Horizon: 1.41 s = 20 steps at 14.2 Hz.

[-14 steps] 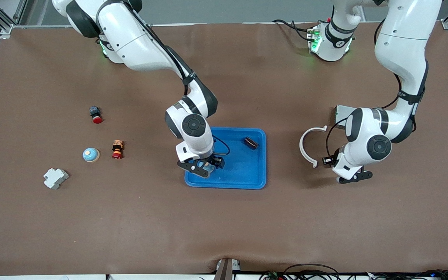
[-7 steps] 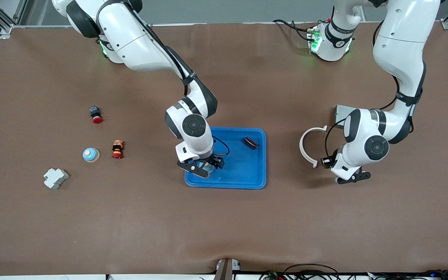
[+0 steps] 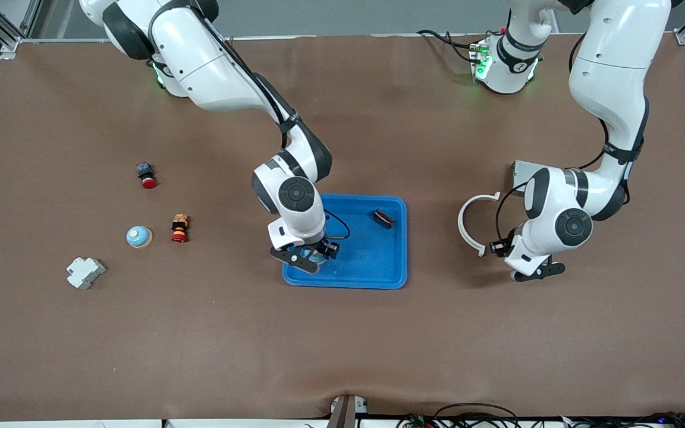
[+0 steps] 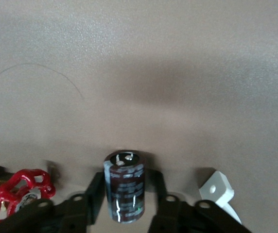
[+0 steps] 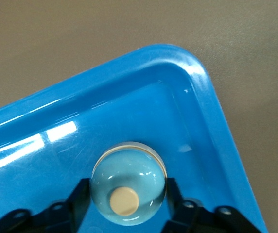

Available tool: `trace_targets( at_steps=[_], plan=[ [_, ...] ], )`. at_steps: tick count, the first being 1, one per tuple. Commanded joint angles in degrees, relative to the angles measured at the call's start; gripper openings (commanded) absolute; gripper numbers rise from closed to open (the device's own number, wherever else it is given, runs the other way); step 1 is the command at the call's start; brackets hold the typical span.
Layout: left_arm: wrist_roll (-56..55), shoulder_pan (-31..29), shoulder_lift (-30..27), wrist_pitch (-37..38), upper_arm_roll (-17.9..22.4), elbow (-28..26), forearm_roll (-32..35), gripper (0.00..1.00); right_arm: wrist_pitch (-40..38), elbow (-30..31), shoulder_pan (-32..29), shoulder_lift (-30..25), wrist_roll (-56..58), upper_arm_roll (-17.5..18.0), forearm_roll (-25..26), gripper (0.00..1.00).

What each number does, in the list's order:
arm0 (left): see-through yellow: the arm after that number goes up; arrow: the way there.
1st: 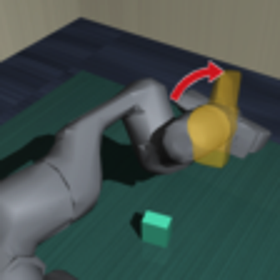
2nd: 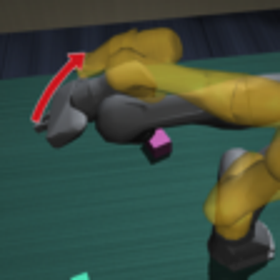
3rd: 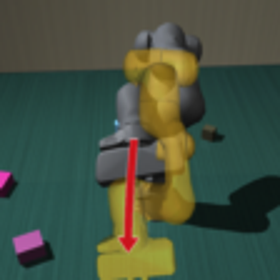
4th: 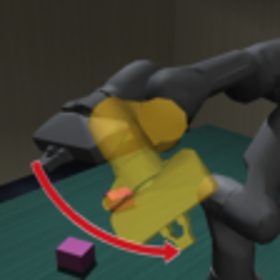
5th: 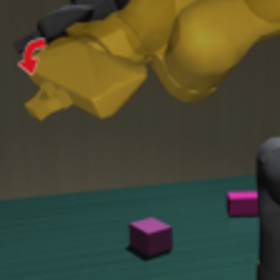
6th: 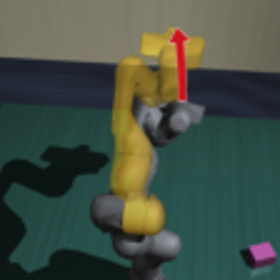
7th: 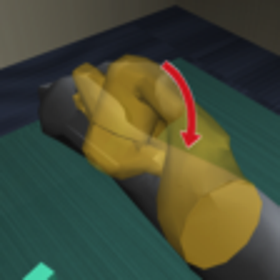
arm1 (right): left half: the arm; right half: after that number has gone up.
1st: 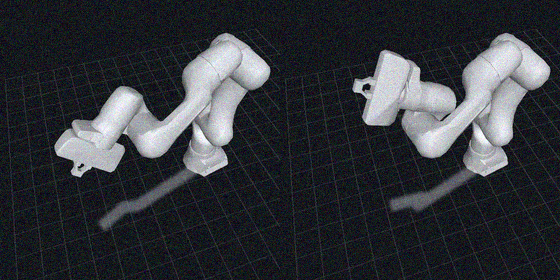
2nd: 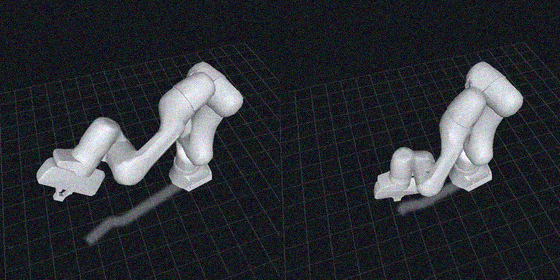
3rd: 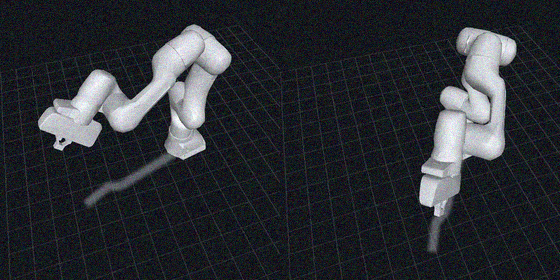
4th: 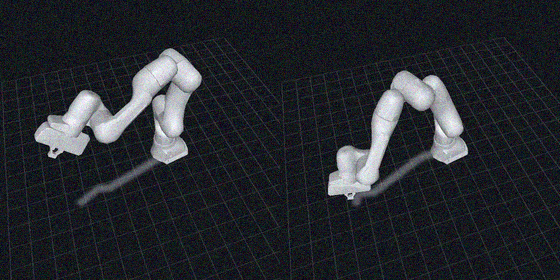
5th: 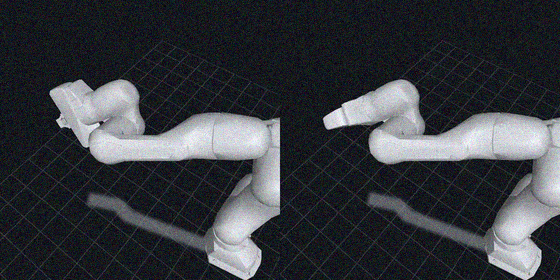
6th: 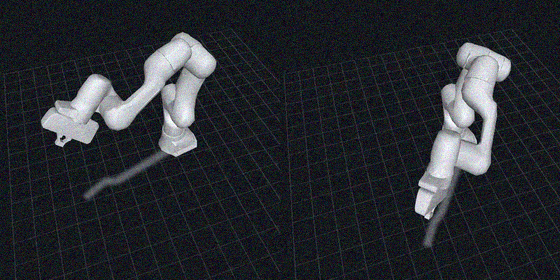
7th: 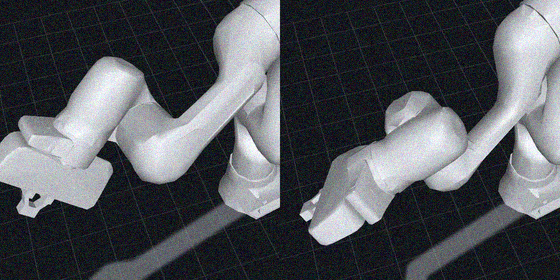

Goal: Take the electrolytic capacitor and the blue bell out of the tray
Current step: 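Grasp the second bell with the right gripper while the left gripper places capacitor, then carry the bell toward the first bell while the left gripper returns to tray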

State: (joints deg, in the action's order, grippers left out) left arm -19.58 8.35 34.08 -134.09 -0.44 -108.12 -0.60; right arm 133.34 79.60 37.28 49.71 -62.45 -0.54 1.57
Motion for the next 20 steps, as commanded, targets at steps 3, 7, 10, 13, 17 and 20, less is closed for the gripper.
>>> trace_targets(
  at_steps=[3, 7, 10, 13, 17, 20],
  plan=[
    [-1.87, 0.17, 0.02, -0.74, -0.17, 0.11, 1.66, 1.00, -1.50, -2.34, 0.33, 0.74, -2.68, -0.16, 0.71, 0.00],
    [-4.59, 0.79, -0.59, -0.39, -0.17, 0.19, 1.66, 1.00, -11.39, -6.90, -0.36, -1.19, -1.89, 0.01, 0.36, 0.00],
    [-5.12, 0.70, -2.52, -0.03, -0.26, 0.10, 1.66, 1.00, -17.39, -9.20, -4.31, -3.81, 6.69, 0.63, -0.25, 0.00],
    [-9.76, 0.53, -5.15, 2.77, -2.01, 0.37, 1.66, 1.00, -20.48, -8.51, -10.10, -8.38, 21.61, 0.45, -2.18, 0.00],
    [-17.40, 0.70, -7.79, 5.42, -4.65, 0.72, 1.57, 1.00, -22.69, -4.03, -21.52, -13.49, 46.73, 0.28, -2.28, 0.00],
    [-25.04, 0.70, -8.85, 5.51, -7.90, 1.42, 1.57, 1.00, -21.46, -2.97, -30.49, -13.24, 64.07, 0.36, -2.28, 0.00]
  ],
)
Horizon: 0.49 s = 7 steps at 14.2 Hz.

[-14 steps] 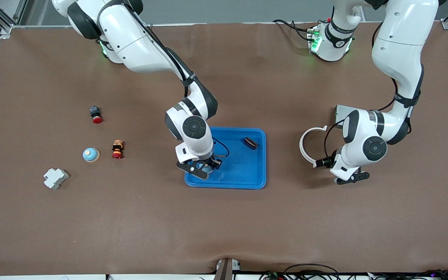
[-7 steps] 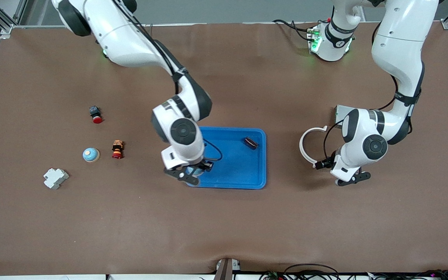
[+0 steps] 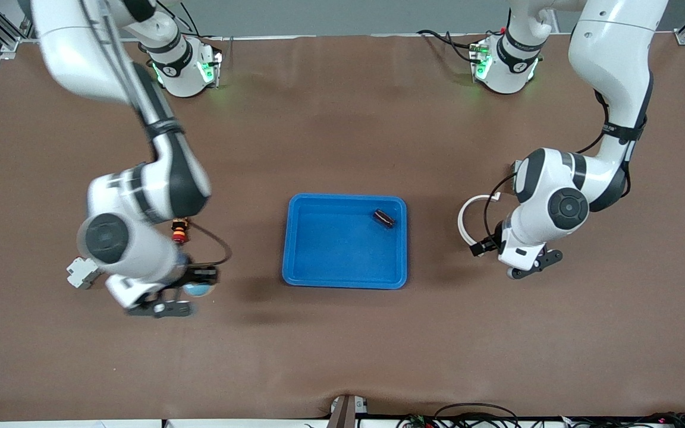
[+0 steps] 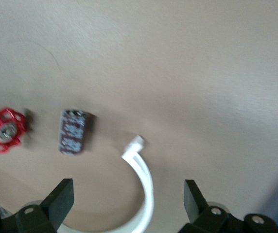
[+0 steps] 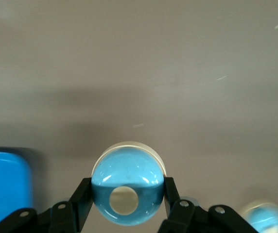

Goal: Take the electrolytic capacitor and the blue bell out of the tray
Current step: 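Carry the bell toward the first bell while the left gripper returns to tray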

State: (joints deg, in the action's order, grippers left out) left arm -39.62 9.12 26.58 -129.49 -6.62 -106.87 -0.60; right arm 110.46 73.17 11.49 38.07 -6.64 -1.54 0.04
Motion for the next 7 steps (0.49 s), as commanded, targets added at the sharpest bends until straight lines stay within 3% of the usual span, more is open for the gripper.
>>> trace_targets(
  at_steps=[1, 5, 7],
  plan=[
    [-7.46, 0.02, -1.35, 0.99, -2.68, 0.52, 1.57, 1.00, 2.29, 4.86, -6.11, -1.60, 11.09, 1.36, -0.83, 0.00],
    [-16.87, 1.07, -1.18, 1.08, -6.20, 2.80, 1.57, 1.00, 8.79, 10.75, -11.39, -1.77, 21.30, 1.54, -1.01, 0.00],
    [-21.00, 3.26, -0.83, 1.08, -6.21, 3.68, 1.57, 1.00, 12.57, 13.65, -13.15, -1.69, 25.60, 1.45, -3.54, 0.00]
  ],
)
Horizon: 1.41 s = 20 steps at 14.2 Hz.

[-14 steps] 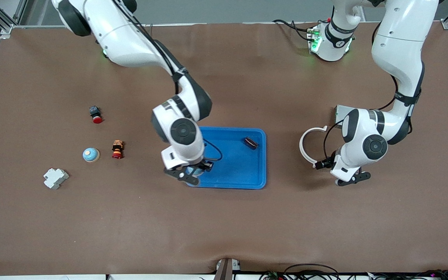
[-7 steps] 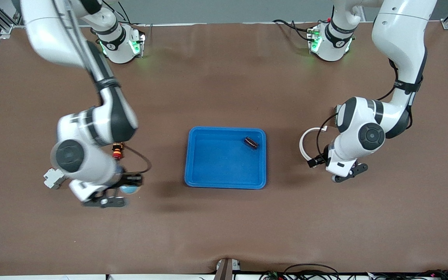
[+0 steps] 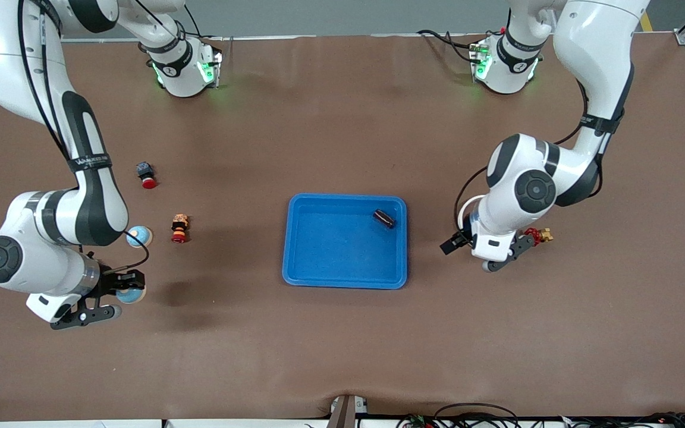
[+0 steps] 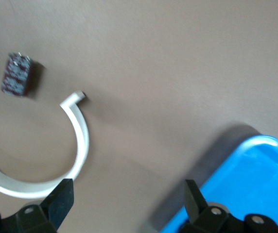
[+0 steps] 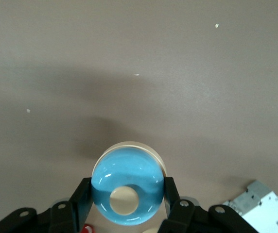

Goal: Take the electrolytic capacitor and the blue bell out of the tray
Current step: 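Carry the bell toward the first bell while the left gripper returns to tray, then place the bell with the right gripper while the left gripper grasps capacitor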

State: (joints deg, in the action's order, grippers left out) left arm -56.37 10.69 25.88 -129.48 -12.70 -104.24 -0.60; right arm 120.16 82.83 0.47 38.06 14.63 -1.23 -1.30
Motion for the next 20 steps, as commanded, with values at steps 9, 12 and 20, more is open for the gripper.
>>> trace_targets(
  at_steps=[9, 12, 20],
  plan=[
    [-23.42, 9.44, 2.68, 0.99, -0.14, 5.71, 1.57, 1.00, 9.74, 10.51, -7.32, -1.41, 14.80, 1.23, -5.02, 0.00],
    [-29.05, 12.77, 4.53, 0.81, 0.04, 6.07, 1.74, 1.00, 11.75, 12.53, -8.46, -1.41, 18.23, 1.23, -6.96, 0.00],
    [-32.58, 15.77, 11.99, 0.28, 0.39, 9.41, 2.44, 1.00, 13.34, 13.93, -9.17, -1.23, 19.21, 1.23, -6.96, 0.00]
  ],
)
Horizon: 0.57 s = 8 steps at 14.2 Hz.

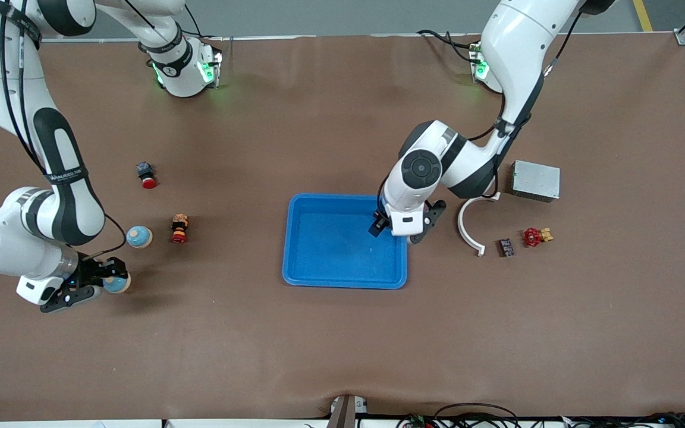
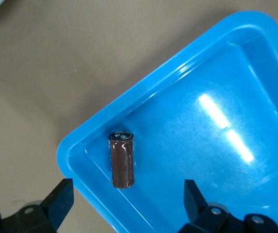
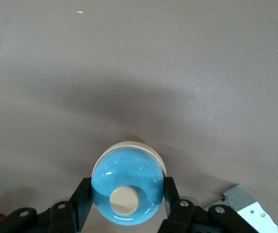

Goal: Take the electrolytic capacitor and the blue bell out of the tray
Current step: 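Place the bell with the right gripper while the left gripper grasps capacitor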

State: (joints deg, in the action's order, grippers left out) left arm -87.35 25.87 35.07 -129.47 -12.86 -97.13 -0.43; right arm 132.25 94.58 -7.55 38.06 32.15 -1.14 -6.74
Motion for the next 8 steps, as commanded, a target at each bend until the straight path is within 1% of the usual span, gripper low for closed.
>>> trace_targets(
  at_steps=[1, 4, 6, 8],
  plan=[
    [-1.60, 0.67, 3.94, -0.16, 0.55, 2.38, 3.84, 1.00, 2.39, 2.89, -1.07, -1.14, 1.68, 1.14, -1.61, 0.00],
    [-1.68, 0.67, 5.88, -2.53, 0.47, 2.38, 4.73, 1.00, 5.99, 5.00, -0.81, -1.06, 1.51, 1.14, -1.61, 0.00],
    [-1.68, 1.11, 6.06, -2.98, 0.47, 2.38, 4.73, 1.00, 6.70, 5.01, -0.80, -0.35, 1.51, 1.23, -1.61, 0.00],
    [-2.90, 1.63, 6.41, -2.98, 0.47, 3.69, 4.73, 1.00, 6.97, 5.09, -0.72, -0.26, 1.51, 1.23, -1.61, 0.00]
  ],
)
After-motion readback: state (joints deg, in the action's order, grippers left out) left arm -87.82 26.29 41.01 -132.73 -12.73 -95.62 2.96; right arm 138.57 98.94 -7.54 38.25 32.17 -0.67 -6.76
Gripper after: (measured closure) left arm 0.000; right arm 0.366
